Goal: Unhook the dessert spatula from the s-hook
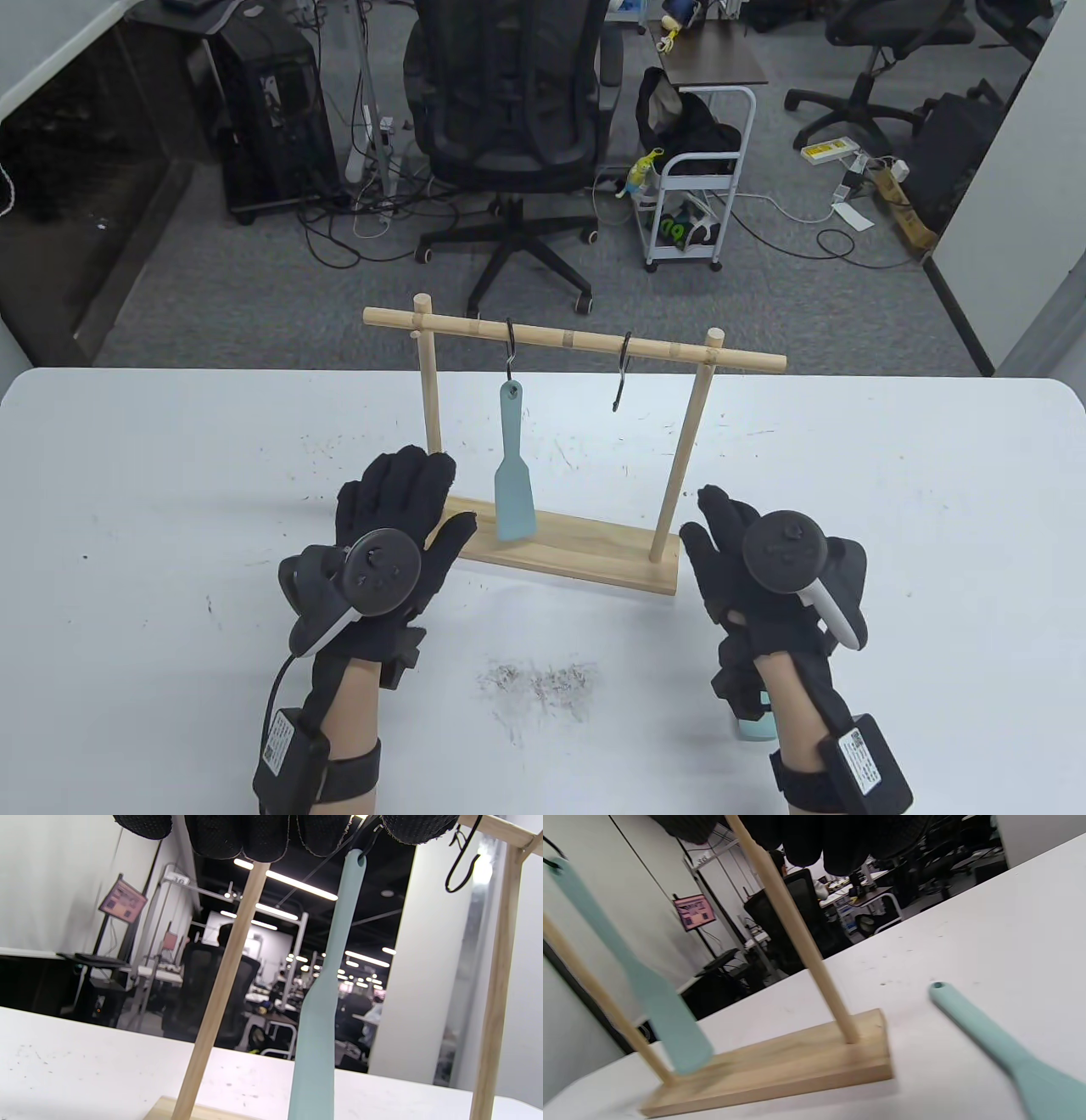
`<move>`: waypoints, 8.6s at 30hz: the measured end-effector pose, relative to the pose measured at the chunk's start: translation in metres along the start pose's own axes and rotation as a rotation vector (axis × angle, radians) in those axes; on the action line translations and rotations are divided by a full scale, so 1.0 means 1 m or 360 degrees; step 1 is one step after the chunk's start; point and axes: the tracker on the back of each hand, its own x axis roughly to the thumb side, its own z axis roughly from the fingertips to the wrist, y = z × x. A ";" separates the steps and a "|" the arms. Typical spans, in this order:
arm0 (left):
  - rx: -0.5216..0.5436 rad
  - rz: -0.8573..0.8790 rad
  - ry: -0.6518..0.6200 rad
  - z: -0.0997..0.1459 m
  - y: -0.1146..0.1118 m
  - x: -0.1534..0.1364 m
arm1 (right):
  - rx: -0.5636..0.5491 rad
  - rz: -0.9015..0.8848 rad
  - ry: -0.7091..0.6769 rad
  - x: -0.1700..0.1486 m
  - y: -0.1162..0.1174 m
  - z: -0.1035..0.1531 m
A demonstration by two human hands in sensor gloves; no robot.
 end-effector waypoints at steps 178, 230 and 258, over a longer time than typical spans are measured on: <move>-0.0579 0.1086 0.0270 -0.022 0.007 -0.015 | -0.0151 0.0030 -0.0609 0.051 0.003 0.014; -0.0912 -0.0740 0.0931 0.003 -0.120 -0.097 | -0.0131 0.0041 -0.0611 0.049 0.006 0.012; -0.0991 -0.0810 0.0961 -0.003 -0.127 -0.092 | -0.0110 0.0061 -0.0597 0.051 0.008 0.011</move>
